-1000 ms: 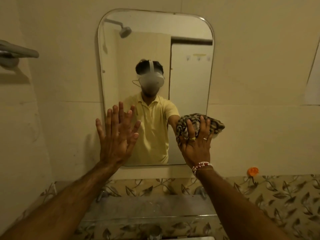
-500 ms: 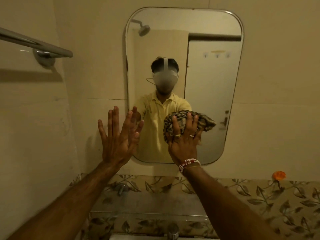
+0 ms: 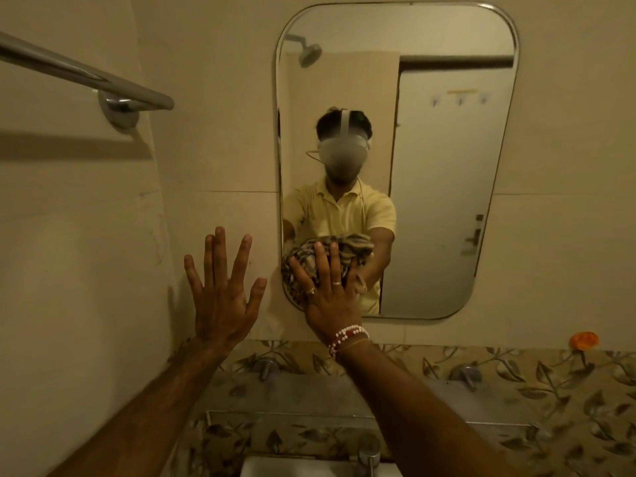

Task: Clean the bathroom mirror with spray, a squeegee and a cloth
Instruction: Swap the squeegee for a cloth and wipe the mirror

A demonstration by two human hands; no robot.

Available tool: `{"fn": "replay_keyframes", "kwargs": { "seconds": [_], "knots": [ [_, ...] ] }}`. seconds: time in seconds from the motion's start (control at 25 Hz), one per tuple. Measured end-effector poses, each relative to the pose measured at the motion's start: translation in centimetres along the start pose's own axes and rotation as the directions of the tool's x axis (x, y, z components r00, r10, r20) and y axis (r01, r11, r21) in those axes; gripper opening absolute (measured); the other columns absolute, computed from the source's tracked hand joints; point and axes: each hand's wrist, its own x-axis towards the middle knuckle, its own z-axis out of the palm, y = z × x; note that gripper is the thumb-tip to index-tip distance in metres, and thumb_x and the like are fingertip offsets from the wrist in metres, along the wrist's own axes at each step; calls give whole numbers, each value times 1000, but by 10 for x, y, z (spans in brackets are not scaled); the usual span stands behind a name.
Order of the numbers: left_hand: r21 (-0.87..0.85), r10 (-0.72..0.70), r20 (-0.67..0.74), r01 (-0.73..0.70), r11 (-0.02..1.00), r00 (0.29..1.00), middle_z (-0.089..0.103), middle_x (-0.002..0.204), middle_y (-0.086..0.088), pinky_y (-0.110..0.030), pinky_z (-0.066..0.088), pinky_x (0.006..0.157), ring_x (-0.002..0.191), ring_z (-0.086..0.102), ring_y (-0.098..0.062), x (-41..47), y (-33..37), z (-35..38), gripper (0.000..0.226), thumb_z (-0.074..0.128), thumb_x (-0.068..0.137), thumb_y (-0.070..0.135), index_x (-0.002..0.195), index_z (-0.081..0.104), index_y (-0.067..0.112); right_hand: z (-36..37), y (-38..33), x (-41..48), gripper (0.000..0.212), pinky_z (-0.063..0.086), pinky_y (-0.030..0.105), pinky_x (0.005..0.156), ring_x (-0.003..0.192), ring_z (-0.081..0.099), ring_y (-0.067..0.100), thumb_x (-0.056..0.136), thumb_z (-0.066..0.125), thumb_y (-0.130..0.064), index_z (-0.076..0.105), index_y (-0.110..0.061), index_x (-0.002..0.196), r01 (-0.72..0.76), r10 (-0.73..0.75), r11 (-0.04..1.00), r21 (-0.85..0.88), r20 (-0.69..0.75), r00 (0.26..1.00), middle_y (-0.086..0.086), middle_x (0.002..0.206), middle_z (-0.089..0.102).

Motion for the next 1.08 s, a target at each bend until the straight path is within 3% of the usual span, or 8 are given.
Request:
{"fn": "replay_keyframes", "kwargs": {
  "seconds": [0.16,0.28,0.44,0.6,0.76,0.88,1.08],
  "knots": [
    [-10,-8,47,8,1000,999,0,174,-14,-69,2,123,161,1,-32,-22,14,3,73,16,103,62,164,22,24,-2,5,-25,77,-3,66,118,153,4,39,90,56,-42,19,-36,157,73,-69,997,-31,98,993,14,165,10],
    [-40,7,59,-5,999,998,0,174,-15,-70,3,123,161,2,-33,-23,37,8,73,17,103,62,164,22,24,-11,27,-28,80,2,68,117,153,1,37,88,56,-41,16,-37,157,86,-83,996,-25,117,990,12,166,8],
    [-89,83,57,-78,993,995,0,174,-14,-71,6,122,161,3,-32,-27,84,21,71,18,104,61,165,18,25,-24,85,-60,79,14,73,113,153,6,39,89,56,-42,17,-37,157,-14,17,999,-34,88,996,14,166,9],
    [-153,113,56,-103,983,992,5,174,-16,-71,5,122,160,7,-35,-33,123,32,71,17,104,64,164,19,27,-40,152,-108,86,7,67,118,152,5,41,86,62,-41,13,-38,157,-163,169,984,-77,70,983,15,165,8],
    [-165,132,23,-126,978,991,4,174,-16,-68,4,123,161,2,-34,-30,156,38,71,21,103,63,166,12,31,-51,179,-123,99,7,61,117,153,1,38,81,74,-33,10,-40,156,-197,201,979,-46,123,972,14,165,8],
    [-134,174,-11,-174,976,985,3,174,-16,-67,2,124,160,4,-38,-11,167,39,72,20,103,63,166,10,30,-61,187,-97,91,8,59,119,153,0,37,83,72,-30,18,-39,155,-220,217,975,28,81,973,13,165,8],
    [-74,242,-82,-248,966,967,7,174,-12,-67,4,124,161,6,-33,76,172,30,72,17,103,63,164,26,24,-94,223,23,78,13,56,122,153,4,35,85,69,-29,30,-34,153,-205,216,974,96,-118,969,14,165,14]
  ]
}}
